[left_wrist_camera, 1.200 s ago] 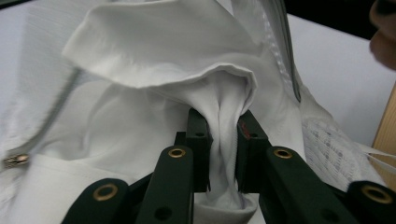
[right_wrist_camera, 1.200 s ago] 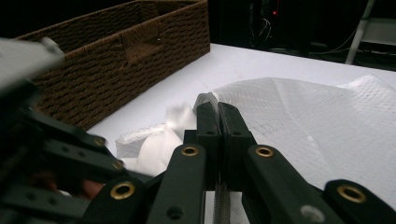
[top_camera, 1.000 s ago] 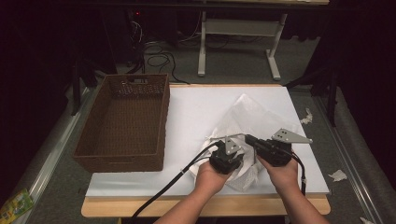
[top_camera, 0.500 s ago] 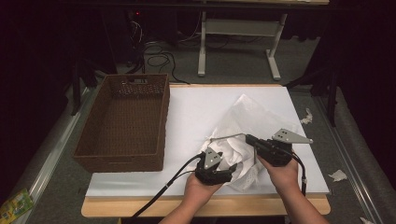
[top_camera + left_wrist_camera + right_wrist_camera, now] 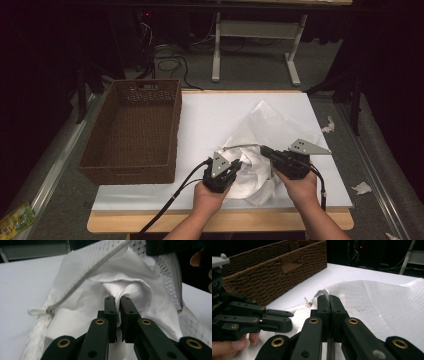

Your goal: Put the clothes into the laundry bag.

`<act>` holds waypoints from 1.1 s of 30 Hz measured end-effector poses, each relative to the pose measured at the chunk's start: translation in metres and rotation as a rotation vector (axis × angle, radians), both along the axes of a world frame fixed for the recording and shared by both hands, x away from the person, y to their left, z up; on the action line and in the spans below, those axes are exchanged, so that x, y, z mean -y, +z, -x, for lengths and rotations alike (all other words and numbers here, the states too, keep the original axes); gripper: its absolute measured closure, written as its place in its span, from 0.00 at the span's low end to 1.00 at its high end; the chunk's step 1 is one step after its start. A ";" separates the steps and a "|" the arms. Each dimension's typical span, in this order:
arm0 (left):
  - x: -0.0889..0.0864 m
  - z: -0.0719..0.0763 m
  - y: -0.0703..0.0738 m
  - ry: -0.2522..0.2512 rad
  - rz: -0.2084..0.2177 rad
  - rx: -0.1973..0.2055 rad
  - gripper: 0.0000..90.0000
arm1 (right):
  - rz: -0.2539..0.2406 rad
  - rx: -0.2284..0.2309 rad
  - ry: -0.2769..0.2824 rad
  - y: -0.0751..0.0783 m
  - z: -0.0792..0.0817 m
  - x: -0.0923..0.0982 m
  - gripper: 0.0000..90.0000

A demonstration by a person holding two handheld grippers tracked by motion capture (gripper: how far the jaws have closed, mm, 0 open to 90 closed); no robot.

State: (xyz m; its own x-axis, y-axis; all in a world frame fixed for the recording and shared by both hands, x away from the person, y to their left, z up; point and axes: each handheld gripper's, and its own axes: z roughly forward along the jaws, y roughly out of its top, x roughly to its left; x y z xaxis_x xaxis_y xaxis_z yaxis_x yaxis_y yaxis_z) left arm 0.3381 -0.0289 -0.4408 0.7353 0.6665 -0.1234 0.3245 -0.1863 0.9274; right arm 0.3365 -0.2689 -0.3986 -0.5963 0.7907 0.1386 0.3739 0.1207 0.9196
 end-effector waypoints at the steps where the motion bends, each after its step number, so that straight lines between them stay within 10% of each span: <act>1: 0.000 0.000 0.000 0.000 0.000 0.000 0.94 | -0.001 0.001 0.001 0.000 0.000 0.000 0.99; 12: 0.046 -0.027 0.005 0.022 0.062 0.007 0.92 | -0.023 0.018 -0.003 0.005 0.002 0.003 0.99; 21: -0.005 -0.007 0.008 -0.022 0.140 0.041 0.48 | -0.018 0.006 -0.002 0.002 0.000 0.004 0.99; 26: 0.001 0.004 -0.010 -0.057 0.065 0.004 0.32 | -0.004 0.015 -0.007 0.003 0.002 0.001 0.99; 29: 0.013 -0.001 -0.017 -0.063 -0.025 -0.067 0.41 | -0.009 0.011 -0.008 0.003 0.001 0.001 0.99; 33: 0.018 -0.005 -0.018 -0.047 -0.053 -0.075 0.86 | -0.008 0.006 -0.011 0.002 0.002 0.001 0.99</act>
